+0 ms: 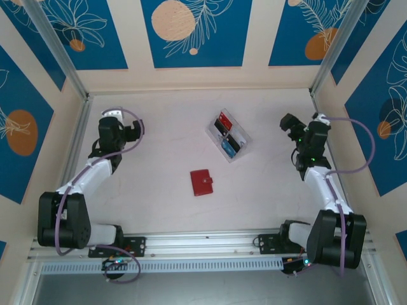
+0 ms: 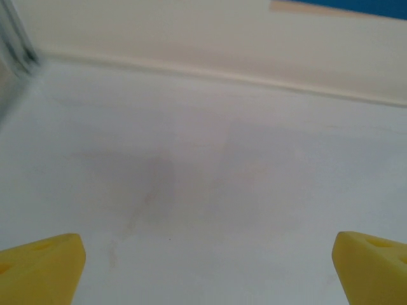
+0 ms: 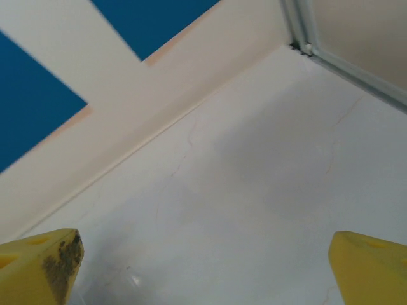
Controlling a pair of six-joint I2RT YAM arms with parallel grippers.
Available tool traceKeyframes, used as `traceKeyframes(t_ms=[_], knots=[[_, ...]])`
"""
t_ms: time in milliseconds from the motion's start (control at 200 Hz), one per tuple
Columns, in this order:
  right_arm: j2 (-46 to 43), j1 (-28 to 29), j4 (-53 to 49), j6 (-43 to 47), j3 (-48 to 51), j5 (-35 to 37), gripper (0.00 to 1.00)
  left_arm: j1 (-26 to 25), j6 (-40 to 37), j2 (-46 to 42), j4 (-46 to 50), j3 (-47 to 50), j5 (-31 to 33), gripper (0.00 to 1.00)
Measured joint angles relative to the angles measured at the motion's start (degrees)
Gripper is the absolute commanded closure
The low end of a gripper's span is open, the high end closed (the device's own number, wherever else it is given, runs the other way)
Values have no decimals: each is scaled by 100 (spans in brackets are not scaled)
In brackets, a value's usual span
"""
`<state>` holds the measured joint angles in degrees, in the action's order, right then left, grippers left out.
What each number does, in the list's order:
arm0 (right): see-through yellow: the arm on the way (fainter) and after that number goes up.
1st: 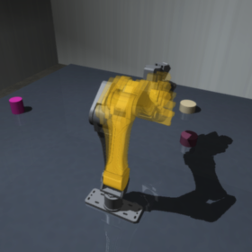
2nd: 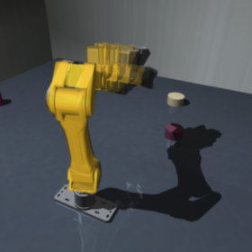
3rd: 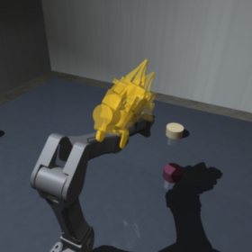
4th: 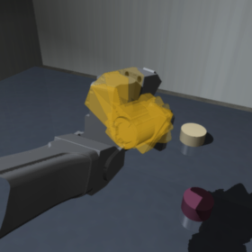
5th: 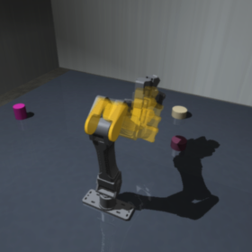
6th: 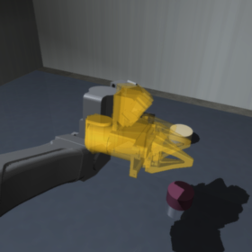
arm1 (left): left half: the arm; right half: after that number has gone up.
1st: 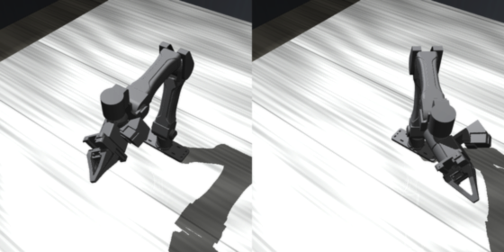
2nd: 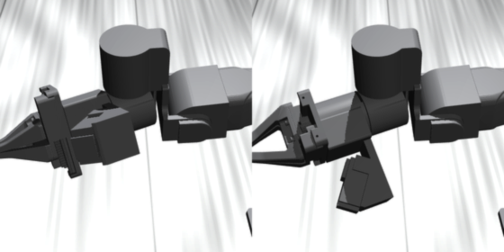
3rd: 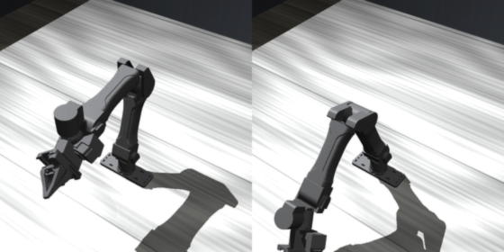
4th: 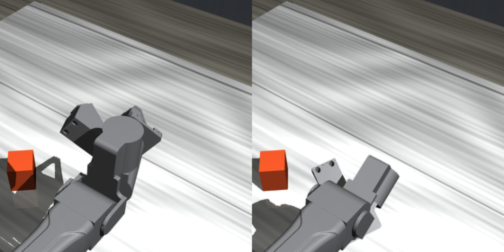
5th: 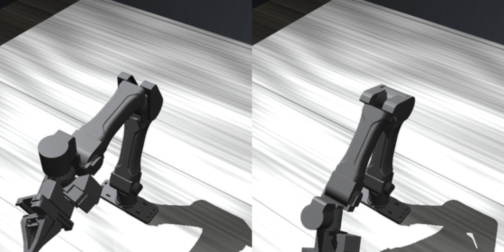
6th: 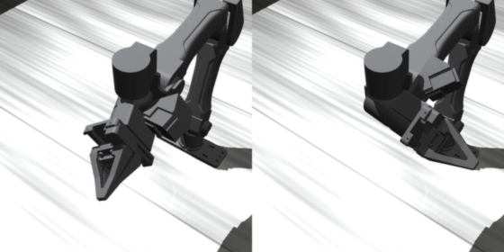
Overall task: Put the credit cards into the card holder
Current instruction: Open the button on the card holder.
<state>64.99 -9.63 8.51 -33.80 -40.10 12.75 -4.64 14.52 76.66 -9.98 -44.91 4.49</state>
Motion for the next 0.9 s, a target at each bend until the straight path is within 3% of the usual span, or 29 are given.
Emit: traceKeyframes(t_ms=[95,165,325,500,655,765,900], knots=[[-232,236,-852,-109,-208,42,0,-15,538,35,485,2,-476,0],[-289,608,-1587,-101,-509,98,7,-55,844,44,763,2,-813,0],[-319,1939,-2736,33,-1062,509,16,-662,1392,42,944,37,-1390,4],[-249,3375,-3506,17,-1078,686,35,-1987,1895,243,774,70,-1958,40],[39,4380,-3790,-83,-1078,791,50,-2575,2470,946,286,85,-2446,81],[365,4981,-3773,-184,-1078,789,54,-2726,2780,1421,-92,162,-2649,90],[929,5517,-3657,-282,-1084,822,60,-2765,3132,1735,-533,424,-2758,94]])
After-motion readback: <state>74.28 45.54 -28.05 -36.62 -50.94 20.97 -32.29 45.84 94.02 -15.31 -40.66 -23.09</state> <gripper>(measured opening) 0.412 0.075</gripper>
